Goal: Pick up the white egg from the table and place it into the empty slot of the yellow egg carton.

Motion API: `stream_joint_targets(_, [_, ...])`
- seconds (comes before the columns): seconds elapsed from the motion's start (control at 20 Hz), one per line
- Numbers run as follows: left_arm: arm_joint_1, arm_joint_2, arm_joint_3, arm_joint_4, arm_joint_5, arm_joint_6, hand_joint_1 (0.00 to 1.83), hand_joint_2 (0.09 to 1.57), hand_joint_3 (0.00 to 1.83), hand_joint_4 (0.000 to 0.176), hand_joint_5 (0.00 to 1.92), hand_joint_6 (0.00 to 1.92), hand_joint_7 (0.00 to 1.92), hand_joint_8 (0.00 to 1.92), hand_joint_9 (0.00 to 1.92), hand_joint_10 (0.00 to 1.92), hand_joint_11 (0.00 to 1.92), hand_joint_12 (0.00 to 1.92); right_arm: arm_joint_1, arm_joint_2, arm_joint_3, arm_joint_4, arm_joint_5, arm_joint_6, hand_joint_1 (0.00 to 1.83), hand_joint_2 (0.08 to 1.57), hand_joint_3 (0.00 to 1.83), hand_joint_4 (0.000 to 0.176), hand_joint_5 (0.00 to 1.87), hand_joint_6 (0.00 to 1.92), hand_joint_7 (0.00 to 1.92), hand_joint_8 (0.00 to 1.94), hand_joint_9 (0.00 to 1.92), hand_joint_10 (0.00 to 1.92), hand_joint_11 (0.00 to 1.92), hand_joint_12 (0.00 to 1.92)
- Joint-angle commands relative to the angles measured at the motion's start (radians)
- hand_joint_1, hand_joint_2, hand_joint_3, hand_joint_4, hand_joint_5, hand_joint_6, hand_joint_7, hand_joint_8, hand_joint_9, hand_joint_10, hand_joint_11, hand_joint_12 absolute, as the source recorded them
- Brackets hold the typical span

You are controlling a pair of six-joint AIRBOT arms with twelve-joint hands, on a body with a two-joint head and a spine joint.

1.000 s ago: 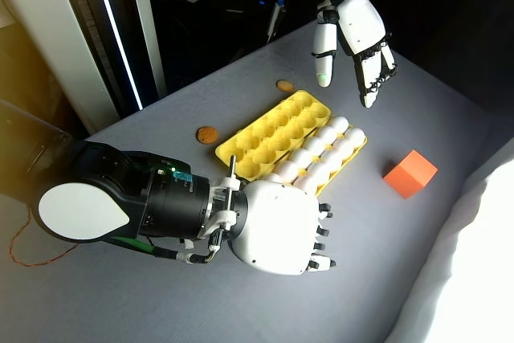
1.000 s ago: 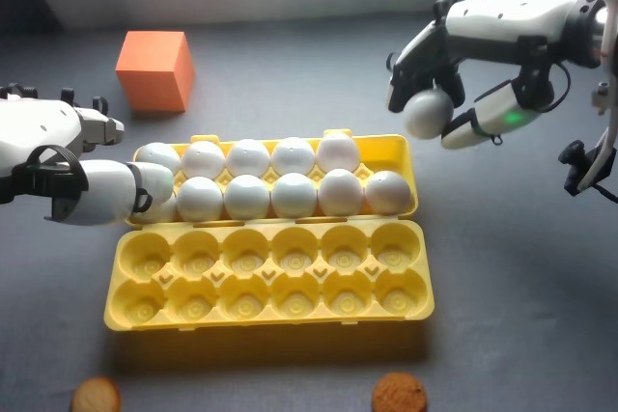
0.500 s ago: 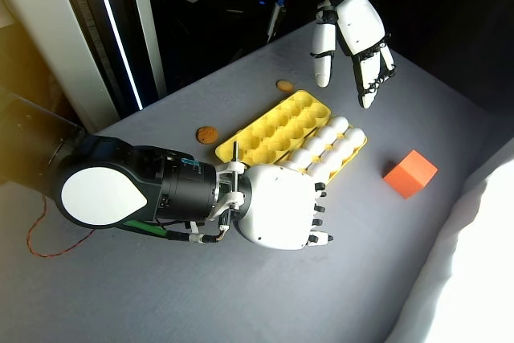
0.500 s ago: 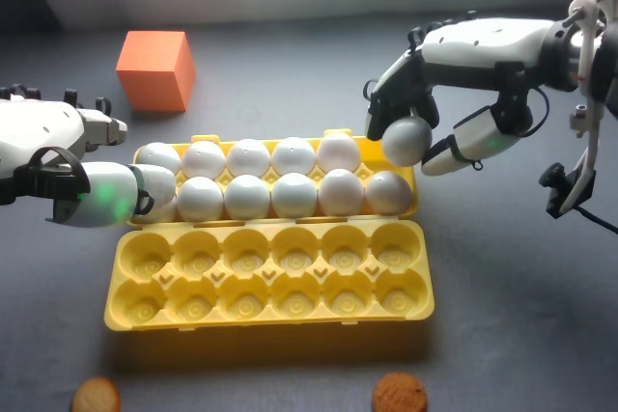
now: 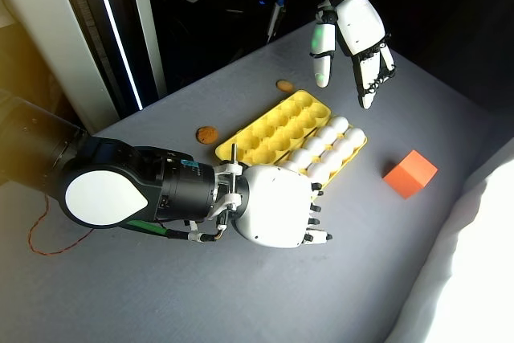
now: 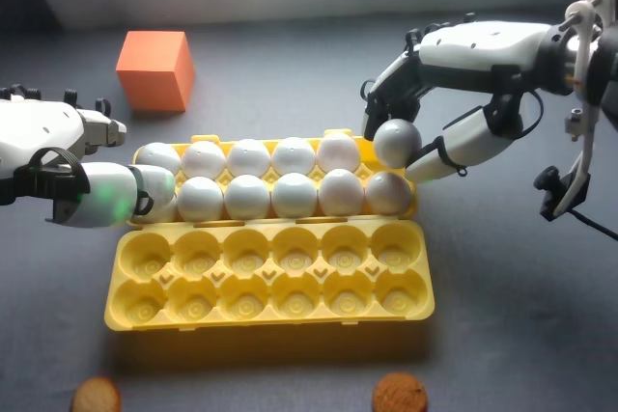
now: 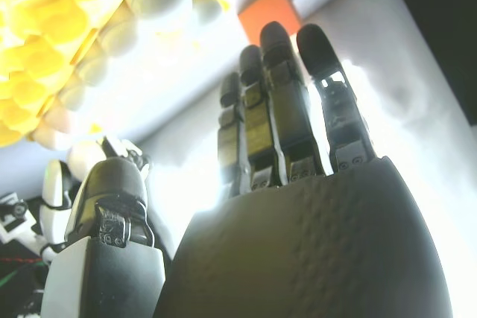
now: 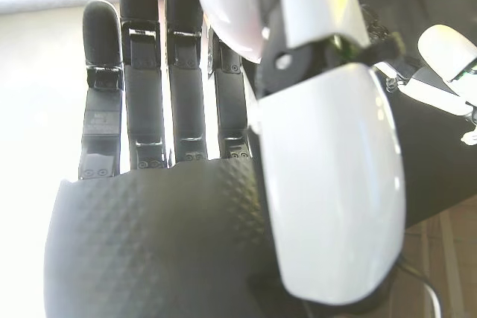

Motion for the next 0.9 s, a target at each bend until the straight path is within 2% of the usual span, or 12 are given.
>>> stream_joint_targets(0.0, [-0.012, 0.009, 0.005, 0.054, -0.039, 0.003, 0.00, 1.28, 0.00, 0.000, 0.32, 0.00, 0.43, 0.00, 0.48, 0.00, 0.00, 1.18, 0.003, 0.008, 0.000, 0.036, 0.092, -0.012, 1.11, 1.20, 0.00, 0.000, 0.80, 1.24, 0.84, 0.26, 0.70, 0.41, 0.17, 1.19])
stream_joint_targets(0.1, [-0.012, 0.009, 0.005, 0.054, -0.039, 0.003, 0.00, 1.28, 0.00, 0.000, 0.31, 0.00, 0.42, 0.00, 0.47, 0.00, 0.00, 1.18, 0.000, 0.006, 0.000, 0.069, 0.092, -0.056, 1.10, 1.22, 0.00, 0.000, 0.77, 1.29, 0.88, 0.12, 0.69, 0.37, 0.15, 1.21])
stream_joint_targets(0.35, [-0.012, 0.009, 0.005, 0.054, -0.039, 0.003, 0.00, 1.29, 0.00, 0.000, 0.32, 0.01, 0.43, 0.00, 0.48, 0.01, 0.02, 1.18, -0.002, 0.005, 0.001, 0.081, 0.093, -0.081, 1.11, 1.21, 0.00, 0.000, 0.78, 1.27, 0.88, 0.09, 0.70, 0.36, 0.14, 1.21])
stream_joint_targets(0.4, [-0.012, 0.009, 0.005, 0.054, -0.039, 0.003, 0.00, 1.29, 0.00, 0.000, 0.32, 0.00, 0.43, 0.00, 0.48, 0.00, 0.00, 1.20, -0.002, 0.005, 0.001, 0.084, 0.093, -0.086, 1.12, 1.15, 0.00, 0.000, 0.69, 0.67, 0.87, 0.07, 0.69, 0.33, 0.15, 1.19])
stream_joint_targets(0.5, [-0.012, 0.009, 0.004, 0.054, -0.039, 0.003, 0.00, 1.28, 0.00, 0.000, 0.33, 0.00, 0.46, 0.01, 0.51, 0.01, 0.02, 1.22, -0.002, 0.005, 0.002, 0.095, 0.093, -0.099, 1.07, 1.11, 0.00, 0.000, 0.73, 0.08, 0.76, 0.00, 0.60, 0.17, 0.03, 1.21])
stream_joint_targets(0.55, [-0.012, 0.009, 0.004, 0.054, -0.039, 0.003, 0.00, 1.28, 0.00, 0.000, 0.33, 0.01, 0.47, 0.01, 0.51, 0.01, 0.02, 1.22, -0.002, 0.006, 0.002, 0.096, 0.093, -0.103, 1.12, 1.03, 0.00, 0.000, 0.79, 0.07, 0.79, 0.01, 0.64, 0.16, 0.09, 1.18])
stream_joint_targets(0.7, [-0.012, 0.009, 0.004, 0.055, -0.039, 0.003, 0.00, 1.28, 0.00, 0.000, 0.34, 0.00, 0.44, 0.00, 0.49, 0.00, 0.00, 1.23, -0.005, 0.006, 0.004, 0.097, 0.099, -0.106, 1.06, 1.07, 0.00, 0.000, 0.69, 0.01, 0.66, 0.00, 0.55, 0.08, 0.00, 1.16])
stream_joint_targets(0.85, [-0.012, 0.009, 0.004, 0.055, -0.039, 0.003, 0.00, 1.28, 0.00, 0.000, 0.34, 0.00, 0.48, 0.01, 0.51, 0.01, 0.01, 1.23, -0.005, 0.006, 0.005, 0.097, 0.106, -0.107, 1.07, 1.05, 0.00, 0.000, 0.68, 0.00, 0.64, 0.00, 0.54, 0.06, 0.00, 1.15])
